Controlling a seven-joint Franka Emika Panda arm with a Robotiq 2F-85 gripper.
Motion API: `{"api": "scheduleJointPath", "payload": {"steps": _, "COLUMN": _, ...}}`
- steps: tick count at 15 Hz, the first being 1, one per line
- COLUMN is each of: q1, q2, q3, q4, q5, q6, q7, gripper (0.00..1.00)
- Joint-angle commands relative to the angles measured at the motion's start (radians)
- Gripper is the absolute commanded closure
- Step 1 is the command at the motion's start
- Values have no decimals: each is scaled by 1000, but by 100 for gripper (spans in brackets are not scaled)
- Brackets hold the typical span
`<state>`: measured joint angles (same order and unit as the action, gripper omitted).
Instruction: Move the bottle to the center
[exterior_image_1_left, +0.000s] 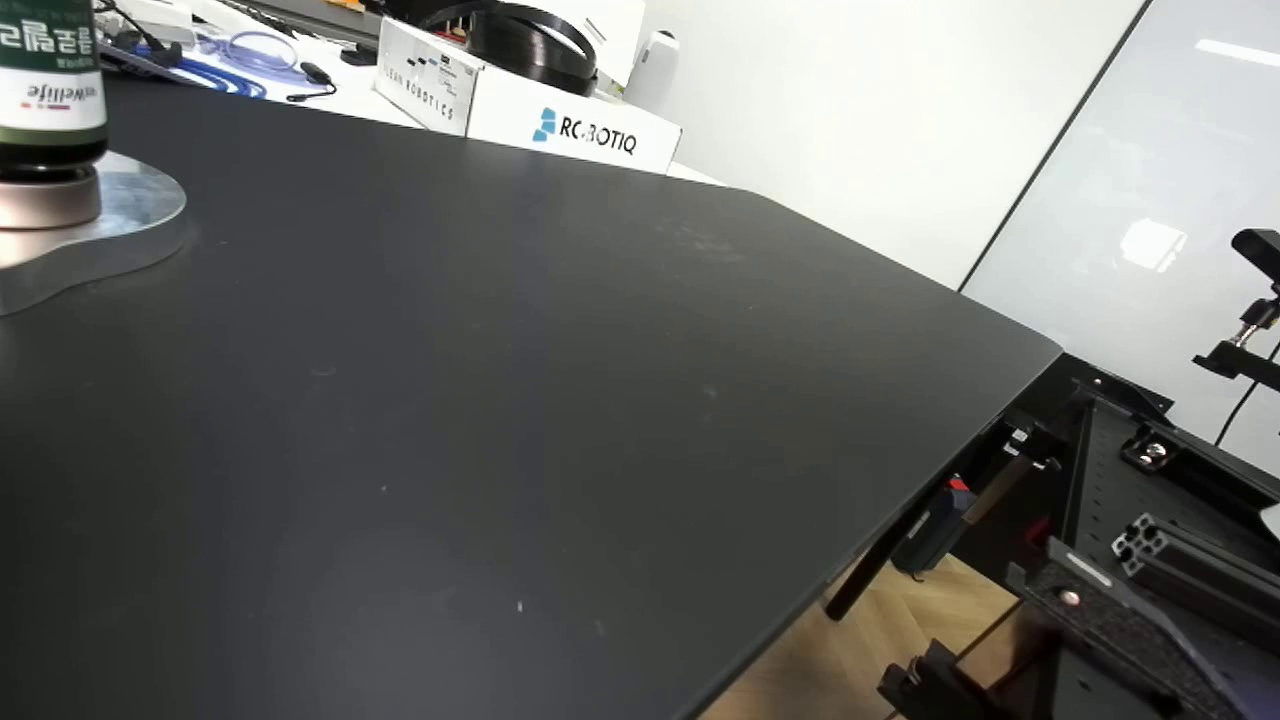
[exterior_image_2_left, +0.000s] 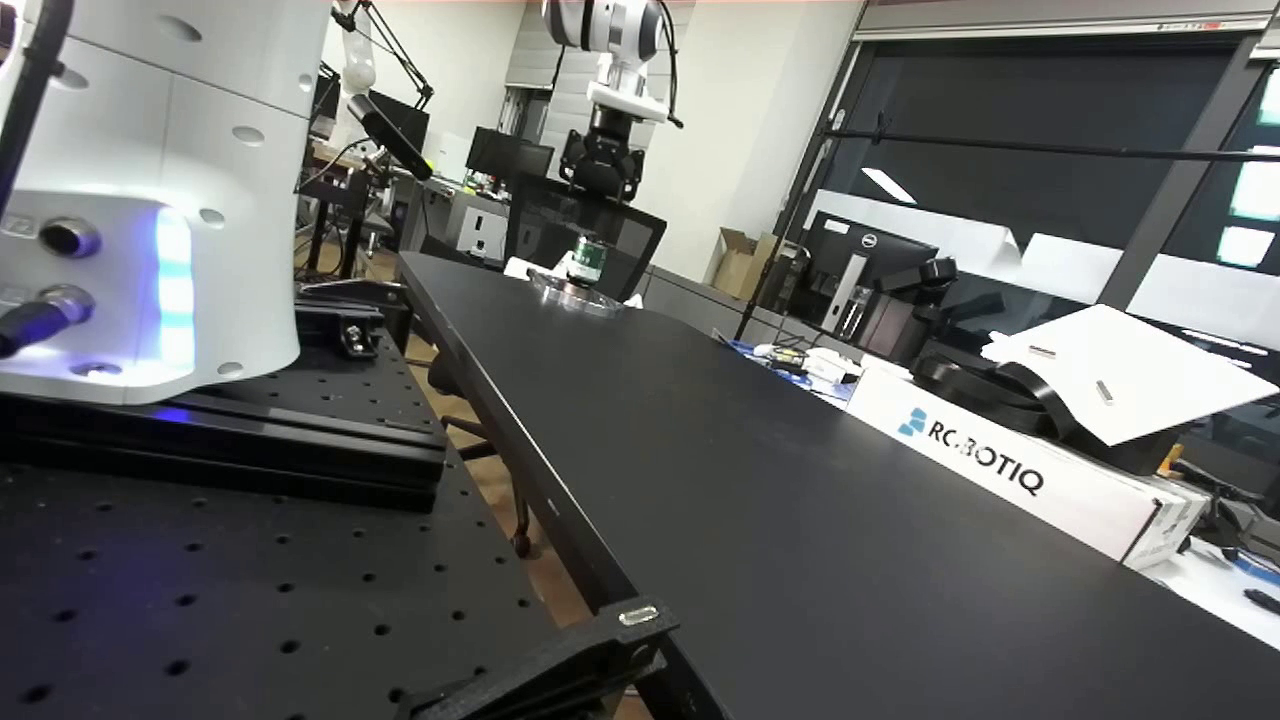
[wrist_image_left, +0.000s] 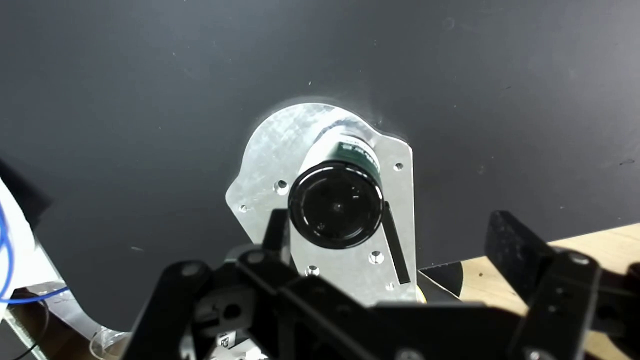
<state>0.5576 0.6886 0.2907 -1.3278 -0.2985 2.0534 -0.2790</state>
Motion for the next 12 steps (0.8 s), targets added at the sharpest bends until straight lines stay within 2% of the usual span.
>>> {"api": "scheduleJointPath", "payload": {"steps": 1, "q1": 13, "q2": 0, "q3": -11, "q4": 14, "q5": 0, "q6": -34, "q7": 16, "gripper": 0}}
{"api": "scheduleJointPath", "payload": {"steps": 12, "q1": 7, "q2": 5, "q3": -4, "q4": 11, "q5": 6, "q6": -29, "q7": -2, "gripper": 0}}
